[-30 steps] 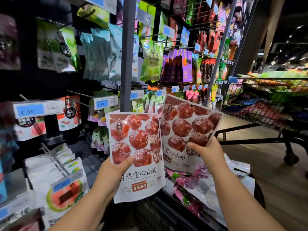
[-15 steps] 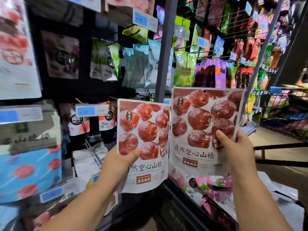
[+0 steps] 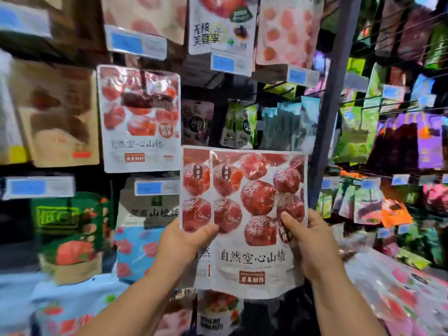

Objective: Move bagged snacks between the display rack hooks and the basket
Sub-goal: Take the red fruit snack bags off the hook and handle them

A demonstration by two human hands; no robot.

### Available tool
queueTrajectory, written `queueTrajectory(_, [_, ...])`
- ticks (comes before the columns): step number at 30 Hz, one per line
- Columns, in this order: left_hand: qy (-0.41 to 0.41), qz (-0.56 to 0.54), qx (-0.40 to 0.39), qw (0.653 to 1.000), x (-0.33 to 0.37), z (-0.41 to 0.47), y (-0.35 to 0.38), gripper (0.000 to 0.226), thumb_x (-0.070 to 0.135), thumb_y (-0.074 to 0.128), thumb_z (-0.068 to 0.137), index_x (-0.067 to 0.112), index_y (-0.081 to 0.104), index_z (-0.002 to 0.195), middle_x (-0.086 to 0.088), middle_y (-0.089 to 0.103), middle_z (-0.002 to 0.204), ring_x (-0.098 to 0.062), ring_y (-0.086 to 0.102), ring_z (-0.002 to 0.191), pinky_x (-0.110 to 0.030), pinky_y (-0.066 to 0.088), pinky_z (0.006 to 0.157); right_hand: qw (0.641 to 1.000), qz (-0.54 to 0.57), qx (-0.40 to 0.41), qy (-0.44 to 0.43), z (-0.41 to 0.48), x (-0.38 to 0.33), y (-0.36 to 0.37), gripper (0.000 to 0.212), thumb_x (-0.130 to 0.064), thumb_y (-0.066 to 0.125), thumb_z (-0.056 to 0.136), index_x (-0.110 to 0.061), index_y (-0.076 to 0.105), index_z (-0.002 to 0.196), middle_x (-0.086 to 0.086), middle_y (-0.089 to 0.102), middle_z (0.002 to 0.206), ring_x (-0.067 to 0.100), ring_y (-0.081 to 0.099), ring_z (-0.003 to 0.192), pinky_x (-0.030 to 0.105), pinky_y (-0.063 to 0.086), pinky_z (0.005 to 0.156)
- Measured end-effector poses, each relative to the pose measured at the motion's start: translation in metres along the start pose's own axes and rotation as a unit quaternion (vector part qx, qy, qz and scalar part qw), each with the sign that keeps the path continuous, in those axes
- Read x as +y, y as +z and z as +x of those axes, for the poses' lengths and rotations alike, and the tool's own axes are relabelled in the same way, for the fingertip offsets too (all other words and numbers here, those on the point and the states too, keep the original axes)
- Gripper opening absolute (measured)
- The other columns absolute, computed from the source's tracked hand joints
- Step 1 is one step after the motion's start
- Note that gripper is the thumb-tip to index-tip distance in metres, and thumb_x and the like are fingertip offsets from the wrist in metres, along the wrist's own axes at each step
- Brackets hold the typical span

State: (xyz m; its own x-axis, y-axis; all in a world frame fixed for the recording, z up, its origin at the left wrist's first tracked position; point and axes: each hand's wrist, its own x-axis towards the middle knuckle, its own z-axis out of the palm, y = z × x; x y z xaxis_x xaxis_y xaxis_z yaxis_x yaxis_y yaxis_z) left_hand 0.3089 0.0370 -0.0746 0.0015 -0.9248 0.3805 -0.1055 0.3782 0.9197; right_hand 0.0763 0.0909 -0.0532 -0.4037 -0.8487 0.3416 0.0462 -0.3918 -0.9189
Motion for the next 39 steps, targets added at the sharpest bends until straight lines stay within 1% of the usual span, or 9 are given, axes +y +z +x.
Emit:
queueTrajectory(5, [0.008,0.009,0.052,0.999,0.006,0.002,-0.034,0.012,0.021,0.082,0.076,0.021,0.072,0.083,0.019,0.071,0.065,0.007,0.066,0.066,-0.003,0.041,0.053,0.997,0.018,-0.076,0.004,0.004,-0.004,0.034,0.020,-0.011,0.066,0.090,-0.012,0.065,0.110,0.012,0.076,0.101,0.031,0.074,0.090,0.044,0.059,0.076])
queueTrajectory(11, [0.033,-0.023,0.111,0.993,0.020,0.008,-0.068,0.015,0.024,0.079,0.079,0.029,0.070,0.090,0.020,0.069,0.080,0.010,0.061,0.074,-0.009,0.043,0.059,0.975,-0.038,-0.218,0.015,0.013,-0.006,0.063,0.086,-0.009,0.092,0.059,-0.036,0.047,0.128,-0.002,0.071,0.116,0.019,0.070,0.105,0.038,0.058,0.086])
queueTrajectory(14, [0.031,-0.031,0.119,0.992,0.023,0.015,-0.082,0.015,0.026,0.080,0.079,0.028,0.072,0.092,0.018,0.071,0.079,0.005,0.066,0.077,-0.009,0.045,0.061,0.977,-0.045,-0.209,0.006,0.020,-0.005,0.082,0.081,-0.008,0.091,0.060,-0.035,0.050,0.125,0.001,0.071,0.116,0.023,0.070,0.105,0.050,0.055,0.093])
queueTrajectory(21, [0.007,-0.044,0.192,0.980,0.027,0.022,-0.128,0.027,0.043,0.087,0.065,0.027,0.076,0.084,0.008,0.076,0.083,-0.020,0.072,0.085,-0.040,0.055,0.081,0.971,-0.015,-0.236,-0.027,0.039,-0.015,0.123,0.085,-0.032,0.097,0.051,-0.013,0.056,0.123,0.015,0.072,0.113,0.037,0.069,0.104,0.059,0.053,0.091])
queueTrajectory(25, [0.013,-0.034,0.254,0.966,0.033,0.021,-0.164,0.012,0.027,0.082,0.076,0.026,0.071,0.080,0.008,0.073,0.082,-0.018,0.068,0.082,-0.031,0.048,0.070,0.971,-0.015,-0.234,-0.044,0.056,-0.025,0.151,0.067,-0.023,0.089,0.061,-0.016,0.057,0.120,0.011,0.073,0.109,0.033,0.072,0.099,0.058,0.055,0.089])
queueTrajectory(29, [0.001,-0.039,0.283,0.958,0.034,0.031,-0.195,0.017,0.032,0.084,0.073,0.023,0.071,0.080,0.001,0.075,0.086,-0.025,0.069,0.082,-0.044,0.055,0.083,0.972,-0.011,-0.226,-0.062,0.073,-0.033,0.185,0.048,-0.008,0.081,0.078,-0.017,0.057,0.118,0.009,0.074,0.107,0.030,0.072,0.098,0.056,0.055,0.089])
queueTrajectory(33, [0.017,-0.049,0.294,0.954,0.035,0.042,-0.214,0.025,0.032,0.084,0.072,0.021,0.074,0.092,0.002,0.076,0.086,-0.024,0.070,0.084,-0.041,0.055,0.081,0.971,-0.007,-0.226,-0.079,0.087,-0.044,0.216,0.045,-0.009,0.079,0.081,-0.018,0.058,0.119,0.008,0.074,0.108,0.028,0.072,0.098,0.055,0.056,0.089])
queueTrajectory(37, [0.023,-0.065,0.292,0.954,0.037,0.050,-0.226,0.019,0.028,0.083,0.073,0.021,0.074,0.089,0.005,0.075,0.082,-0.020,0.070,0.079,-0.030,0.049,0.068,0.969,0.003,-0.232,-0.083,0.094,-0.054,0.240,0.046,-0.011,0.078,0.082,-0.018,0.056,0.122,0.007,0.072,0.112,0.024,0.072,0.098,0.049,0.058,0.087])
queueTrajectory(39, [0.022,-0.067,0.294,0.953,0.037,0.054,-0.233,0.021,0.031,0.084,0.073,0.021,0.075,0.089,0.004,0.076,0.082,-0.021,0.070,0.079,-0.034,0.052,0.072,0.969,0.007,-0.233,-0.083,0.096,-0.059,0.250,0.044,-0.009,0.077,0.083,-0.017,0.055,0.121,0.008,0.072,0.112,0.025,0.072,0.098,0.050,0.058,0.086])
